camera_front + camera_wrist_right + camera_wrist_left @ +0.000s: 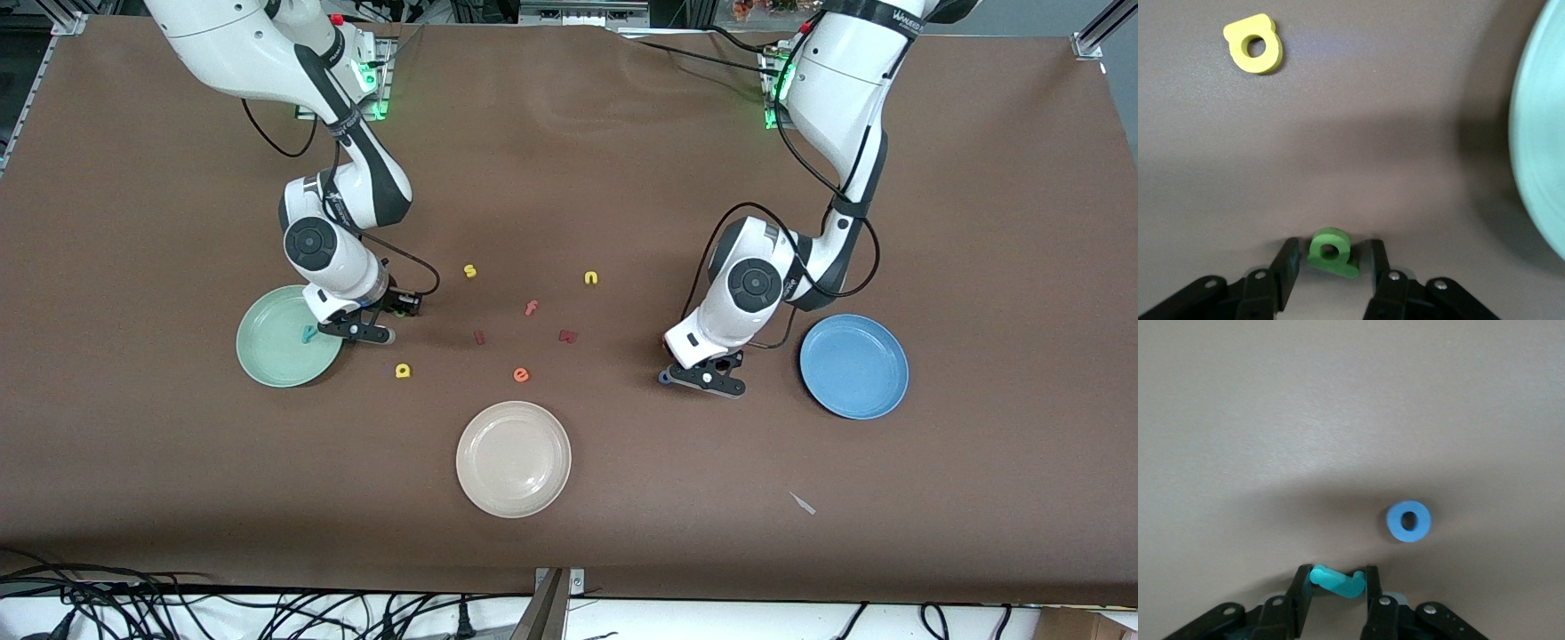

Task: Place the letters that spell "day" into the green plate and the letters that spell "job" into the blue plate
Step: 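Place the cyan hook letter in the blue plate with the left gripper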

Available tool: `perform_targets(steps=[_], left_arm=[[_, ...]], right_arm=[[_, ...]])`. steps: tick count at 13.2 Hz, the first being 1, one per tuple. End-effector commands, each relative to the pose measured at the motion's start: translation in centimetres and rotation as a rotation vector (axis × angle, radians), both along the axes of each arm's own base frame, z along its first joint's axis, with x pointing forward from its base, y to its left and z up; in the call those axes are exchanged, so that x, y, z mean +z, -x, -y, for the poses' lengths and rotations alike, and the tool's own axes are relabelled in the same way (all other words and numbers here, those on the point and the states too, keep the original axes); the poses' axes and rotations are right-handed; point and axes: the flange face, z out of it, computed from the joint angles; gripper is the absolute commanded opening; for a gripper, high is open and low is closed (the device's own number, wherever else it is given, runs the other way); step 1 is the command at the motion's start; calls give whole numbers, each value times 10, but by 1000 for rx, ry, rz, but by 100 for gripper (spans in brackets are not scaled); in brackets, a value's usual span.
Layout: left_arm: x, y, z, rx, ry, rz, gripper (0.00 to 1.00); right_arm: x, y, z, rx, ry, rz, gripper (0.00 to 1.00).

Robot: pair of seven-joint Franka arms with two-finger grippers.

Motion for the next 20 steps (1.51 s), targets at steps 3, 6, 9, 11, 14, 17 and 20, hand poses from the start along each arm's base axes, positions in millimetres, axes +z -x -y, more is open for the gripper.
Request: perform_targets(steps=[3, 6, 9, 11, 14, 17, 20], left_arm=[[72, -9, -84, 14, 0, -5, 17], [95, 2, -182, -51, 0, -5, 18], [86, 16, -248, -89, -4, -34, 22], [78, 17, -258, -93, -5, -43, 38], [80, 14, -244, -90, 6, -33, 90], [86, 14, -213, -118, 29, -21, 91], [79, 19, -138, -99, 119, -34, 90]], right_arm=[[1, 5, -4, -8, -5, 0, 41], [-2, 6, -4, -6, -4, -4, 36], [-3, 5, -4, -7, -4, -3, 32], [-4, 5, -4, -5, -4, -4, 30], [-3, 4, -7, -4, -4, -3, 24], [7, -4, -12, 9, -7, 0, 21], [32, -20, -15, 25, 7, -40, 20]])
